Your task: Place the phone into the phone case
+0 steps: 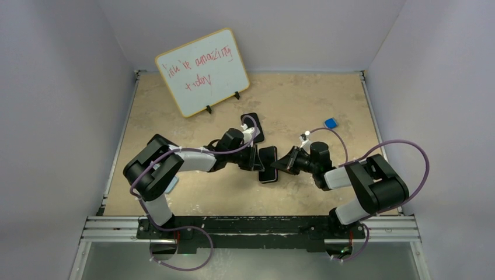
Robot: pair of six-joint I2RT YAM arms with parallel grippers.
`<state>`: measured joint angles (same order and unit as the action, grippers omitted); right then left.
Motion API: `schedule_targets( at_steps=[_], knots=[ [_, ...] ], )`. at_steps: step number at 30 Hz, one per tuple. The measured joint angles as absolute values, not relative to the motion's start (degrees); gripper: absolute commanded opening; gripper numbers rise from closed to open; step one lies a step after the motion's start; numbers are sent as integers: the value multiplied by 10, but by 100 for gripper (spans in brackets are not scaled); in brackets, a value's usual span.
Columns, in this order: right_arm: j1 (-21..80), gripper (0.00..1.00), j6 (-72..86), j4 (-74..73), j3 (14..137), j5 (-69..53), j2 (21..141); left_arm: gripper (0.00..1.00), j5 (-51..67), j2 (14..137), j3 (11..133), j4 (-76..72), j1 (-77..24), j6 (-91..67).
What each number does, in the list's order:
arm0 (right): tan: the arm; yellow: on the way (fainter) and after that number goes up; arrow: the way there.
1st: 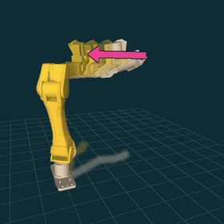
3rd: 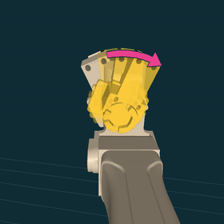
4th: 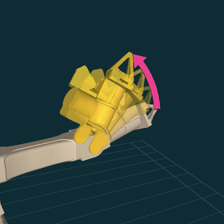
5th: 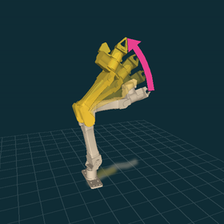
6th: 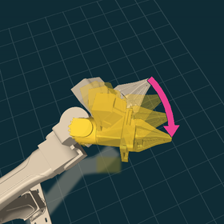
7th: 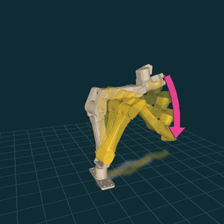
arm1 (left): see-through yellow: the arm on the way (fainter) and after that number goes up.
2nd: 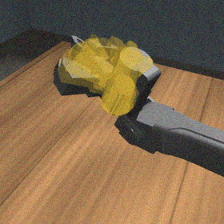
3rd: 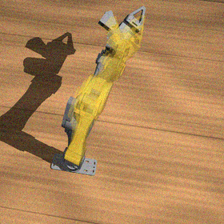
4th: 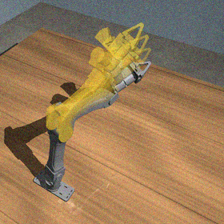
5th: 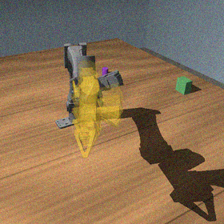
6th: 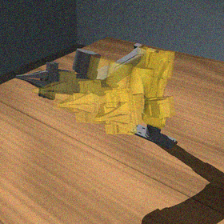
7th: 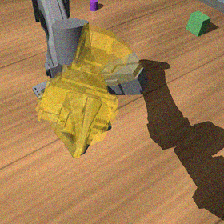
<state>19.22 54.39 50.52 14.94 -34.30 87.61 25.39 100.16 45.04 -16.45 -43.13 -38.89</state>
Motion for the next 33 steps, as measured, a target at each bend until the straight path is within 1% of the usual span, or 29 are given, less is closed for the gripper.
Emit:
schedule_targets(
  at_steps=[1, 3, 5, 8, 11, 12, 15, 18, 22, 28, 31, 33],
  knots=[
    [192, 0, 543, 498, 149, -340, 875, 12, 258, 1001, 449, -164, -433, -390],
    [192, 0, 539, 488, 150, -339, 868, 16, 265, 994, 445, -161, -435, -390],
    [195, 0, 536, 479, 150, -340, 858, 23, 270, 980, 439, -154, -435, -390],
    [196, 0, 535, 467, 150, -348, 837, 43, 280, 937, 426, -144, -425, -395],
    [196, 0, 540, 463, 147, -369, 791, 63, 283, 870, 411, -124, -400, -394],
    [196, 0, 543, 463, 145, -377, 772, 69, 283, 841, 404, -117, -390, -394],
    [196, 0, 563, 475, 133, -408, 713, 79, 286, 750, 384, -105, -366, -394],
    [196, 0, 597, 498, 117, -446, 658, 83, 303, 671, 372, -101, -359, -398],
    [201, 0, 663, 546, 106, -495, 592, 84, 349, 606, 362, -128, -360, -415],
    [210, 0, 764, 625, 106, -536, 523, 85, 406, 596, 338, -236, -360, -470],
    [215, 0, 810, 664, 106, -540, 520, 83, 425, 606, 325, -310, -360, -510],
    [216, 0, 841, 698, 106, -541, 528, 80, 437, 621, 320, -371, -360, -540]
  ],
)
